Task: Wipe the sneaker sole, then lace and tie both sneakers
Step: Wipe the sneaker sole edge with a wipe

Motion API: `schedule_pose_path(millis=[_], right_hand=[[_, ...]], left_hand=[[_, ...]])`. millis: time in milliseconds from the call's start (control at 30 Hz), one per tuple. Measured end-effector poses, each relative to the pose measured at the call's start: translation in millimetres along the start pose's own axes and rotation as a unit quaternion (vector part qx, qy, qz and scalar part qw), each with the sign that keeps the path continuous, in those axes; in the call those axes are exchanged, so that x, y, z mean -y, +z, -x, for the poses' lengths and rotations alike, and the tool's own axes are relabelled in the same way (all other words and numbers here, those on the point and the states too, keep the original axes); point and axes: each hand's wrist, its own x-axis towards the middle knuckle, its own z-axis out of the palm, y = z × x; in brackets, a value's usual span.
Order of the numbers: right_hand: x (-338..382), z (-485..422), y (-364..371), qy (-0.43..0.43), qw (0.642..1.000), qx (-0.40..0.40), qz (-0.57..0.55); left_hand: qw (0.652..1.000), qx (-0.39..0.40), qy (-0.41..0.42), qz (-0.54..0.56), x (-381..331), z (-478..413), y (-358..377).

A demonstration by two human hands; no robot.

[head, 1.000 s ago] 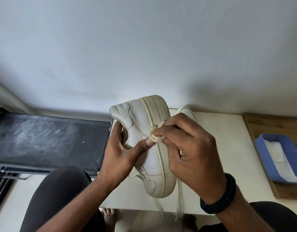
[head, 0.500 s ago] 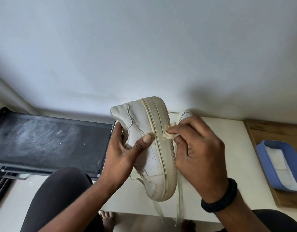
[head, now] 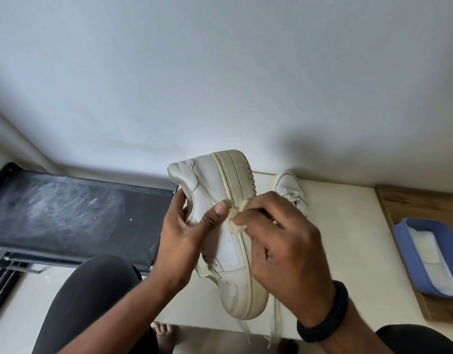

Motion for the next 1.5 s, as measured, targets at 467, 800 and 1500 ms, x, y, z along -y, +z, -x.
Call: schedule_pose_path(millis=[467, 800, 1500], right_hand=[[0.8, 3.1, 7.5, 0.044, 0.998, -0.043, 0.009], [3.2, 3.4, 11.2, 0.1, 0.994, 0.034, 0.022], [-10.7, 4.5, 7.6, 0.044, 0.999, 0.018, 0.017]], left_hand=[[0.975, 0.092, -0.159, 0.121, 4.1, -5.4, -2.0], [0.974, 0.026, -0.195, 0.109, 7.0, -2.5, 4.2], [0.984, -0.009, -0.157, 0.077, -0.6, -2.7, 1.8]])
